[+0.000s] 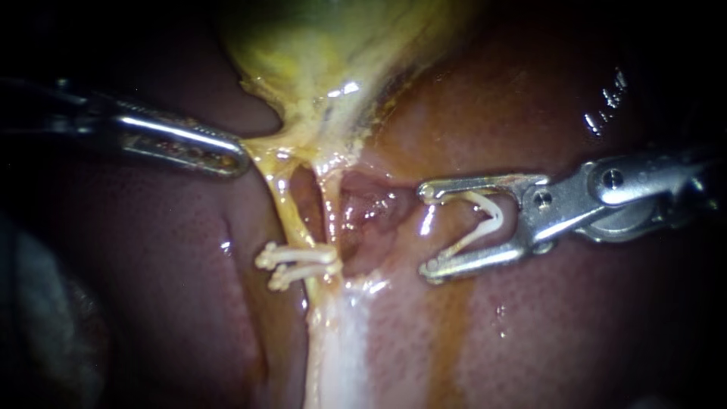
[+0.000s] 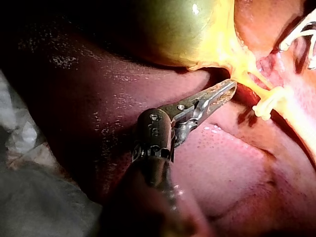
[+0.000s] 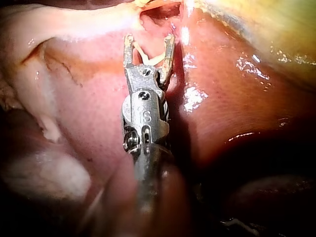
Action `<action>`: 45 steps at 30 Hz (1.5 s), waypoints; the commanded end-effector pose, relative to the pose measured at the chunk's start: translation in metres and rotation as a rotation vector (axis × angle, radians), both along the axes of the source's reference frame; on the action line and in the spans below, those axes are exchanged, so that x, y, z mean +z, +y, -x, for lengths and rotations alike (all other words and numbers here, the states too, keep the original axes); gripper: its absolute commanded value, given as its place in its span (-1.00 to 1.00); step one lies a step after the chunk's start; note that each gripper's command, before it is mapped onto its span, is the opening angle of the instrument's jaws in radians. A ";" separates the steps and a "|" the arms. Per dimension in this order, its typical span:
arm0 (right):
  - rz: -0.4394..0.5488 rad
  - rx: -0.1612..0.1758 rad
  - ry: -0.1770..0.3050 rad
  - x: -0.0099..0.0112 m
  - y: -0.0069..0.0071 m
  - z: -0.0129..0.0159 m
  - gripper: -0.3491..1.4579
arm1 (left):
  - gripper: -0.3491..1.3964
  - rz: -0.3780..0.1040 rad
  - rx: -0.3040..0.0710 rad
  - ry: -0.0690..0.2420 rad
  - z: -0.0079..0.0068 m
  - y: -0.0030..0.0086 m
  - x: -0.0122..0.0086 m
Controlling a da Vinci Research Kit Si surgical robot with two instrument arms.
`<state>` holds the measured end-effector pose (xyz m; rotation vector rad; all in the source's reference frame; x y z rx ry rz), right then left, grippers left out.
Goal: Clipping third clip left tube
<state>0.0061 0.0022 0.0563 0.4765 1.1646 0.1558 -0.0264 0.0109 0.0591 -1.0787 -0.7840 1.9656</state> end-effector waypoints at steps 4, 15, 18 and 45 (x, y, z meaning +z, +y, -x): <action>-0.071 -0.011 -0.005 -0.0003 0.0000 -0.0014 -0.08 | -1.00 0.001 -0.003 0.001 0.0002 -0.0002 -0.0002; -0.338 0.116 -0.010 -0.0003 0.0000 -0.0074 -0.07 | -1.00 0.001 -0.005 0.002 0.0004 -0.0003 -0.0003; -0.375 0.117 -0.009 0.0000 -0.0001 -0.0084 -0.08 | -1.00 0.001 -0.005 0.002 0.0004 -0.0003 -0.0003; -0.557 0.123 0.058 0.0053 -0.0007 -0.0158 -0.11 | -1.00 0.002 -0.006 0.003 0.0005 -0.0004 -0.0003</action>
